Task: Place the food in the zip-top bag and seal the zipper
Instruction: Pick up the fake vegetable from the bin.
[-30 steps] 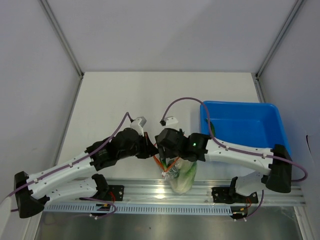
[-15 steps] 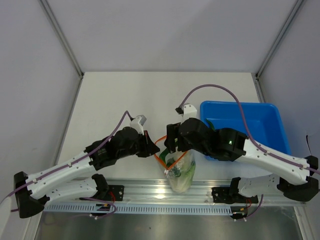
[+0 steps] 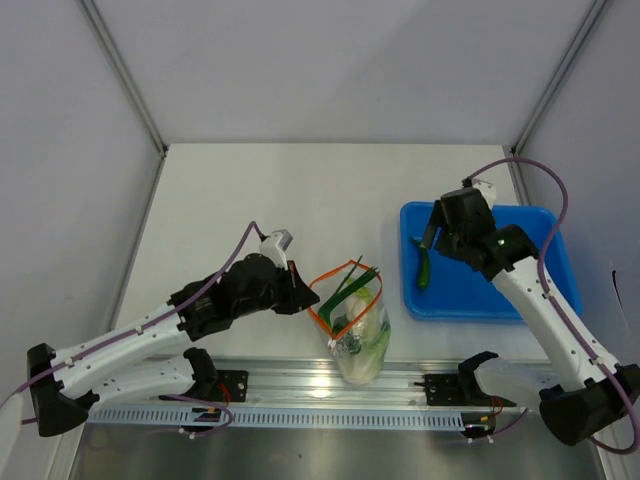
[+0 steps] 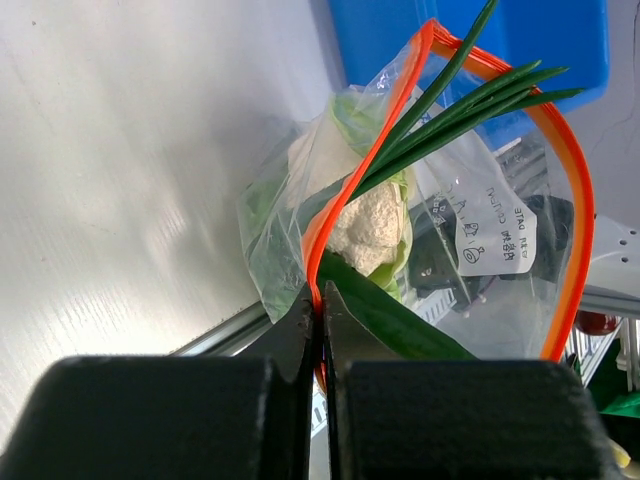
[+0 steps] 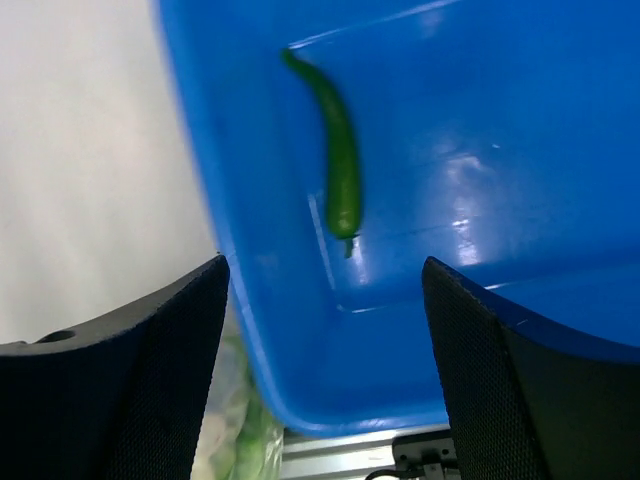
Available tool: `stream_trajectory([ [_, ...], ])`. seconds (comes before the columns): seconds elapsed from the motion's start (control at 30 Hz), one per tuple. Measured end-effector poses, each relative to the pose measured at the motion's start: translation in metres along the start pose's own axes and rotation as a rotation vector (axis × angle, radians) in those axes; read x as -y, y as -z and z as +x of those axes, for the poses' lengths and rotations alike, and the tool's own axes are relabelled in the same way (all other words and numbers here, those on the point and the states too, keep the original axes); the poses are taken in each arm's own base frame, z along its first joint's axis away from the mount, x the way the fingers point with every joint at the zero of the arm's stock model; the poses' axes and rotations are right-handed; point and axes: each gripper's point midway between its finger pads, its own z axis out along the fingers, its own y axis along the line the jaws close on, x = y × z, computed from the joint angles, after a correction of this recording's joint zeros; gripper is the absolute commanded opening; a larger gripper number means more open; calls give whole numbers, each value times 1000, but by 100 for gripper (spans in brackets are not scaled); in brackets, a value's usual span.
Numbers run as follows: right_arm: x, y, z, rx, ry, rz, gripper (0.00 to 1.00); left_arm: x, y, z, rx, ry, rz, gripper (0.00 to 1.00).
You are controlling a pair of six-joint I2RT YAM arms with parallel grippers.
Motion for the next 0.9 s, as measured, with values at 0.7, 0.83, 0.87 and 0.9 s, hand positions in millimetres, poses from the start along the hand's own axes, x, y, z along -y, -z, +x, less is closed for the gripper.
stream_trajectory([
  [0.7, 28, -184, 57, -361, 39, 6, 77, 6, 0, -1, -3, -36, 34, 1],
  [0.83, 25, -195, 63, -366, 53, 1, 73, 6, 1, -1, -1, -44, 35, 1],
  [0.87, 25, -196, 65, -367, 53, 2, 73, 6, 1, -1, -1, -44, 35, 1],
  [0.9, 25, -197, 67, -368, 54, 2, 72, 6, 1, -1, 0, -47, 36, 1],
])
